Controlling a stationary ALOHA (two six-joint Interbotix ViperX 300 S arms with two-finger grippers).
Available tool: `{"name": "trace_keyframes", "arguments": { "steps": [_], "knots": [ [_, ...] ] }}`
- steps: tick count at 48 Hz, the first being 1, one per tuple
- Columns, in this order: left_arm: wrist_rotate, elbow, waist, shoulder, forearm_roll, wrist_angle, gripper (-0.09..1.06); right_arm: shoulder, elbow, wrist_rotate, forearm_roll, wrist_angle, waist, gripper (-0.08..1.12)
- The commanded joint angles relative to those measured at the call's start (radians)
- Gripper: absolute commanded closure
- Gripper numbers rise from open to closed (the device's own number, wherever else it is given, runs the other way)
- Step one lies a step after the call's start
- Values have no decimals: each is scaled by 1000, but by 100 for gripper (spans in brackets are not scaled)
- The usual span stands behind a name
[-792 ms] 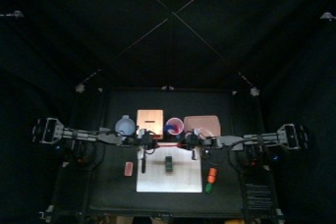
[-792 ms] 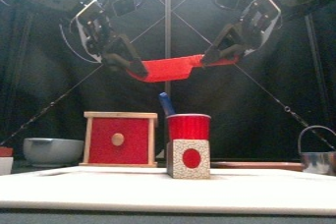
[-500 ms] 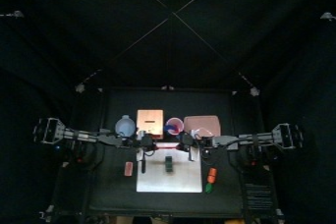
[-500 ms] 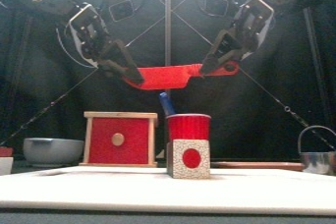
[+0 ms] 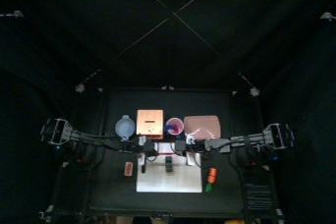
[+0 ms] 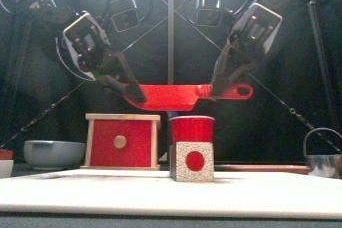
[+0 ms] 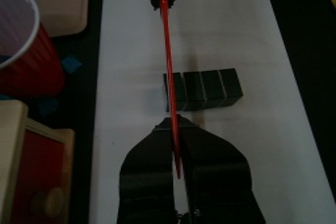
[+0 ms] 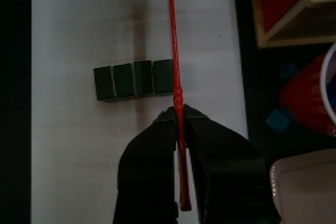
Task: Cut the sushi into 4 pieces with the knife
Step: Cut the sushi into 4 pieces
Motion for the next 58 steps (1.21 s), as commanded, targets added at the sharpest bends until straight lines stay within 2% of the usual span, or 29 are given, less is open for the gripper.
{"name": "trace_keyframes", "arguments": {
  "steps": [1,11,20,38,58],
  "knots": [
    [0,-28,-15,11,-8,-15,67,-9,-14,-2,2,5,-2,78],
    [0,-32,-25,54,-35,-54,67,12,0,-2,9,8,-2,78],
    [0,-41,-28,94,-48,-72,67,40,6,-2,8,8,-9,78],
    [0,-64,-29,160,-49,-71,67,89,12,-2,2,8,-12,78],
    [3,-63,-35,179,-48,-66,68,107,11,-3,-3,8,-6,78]
  ]
}}
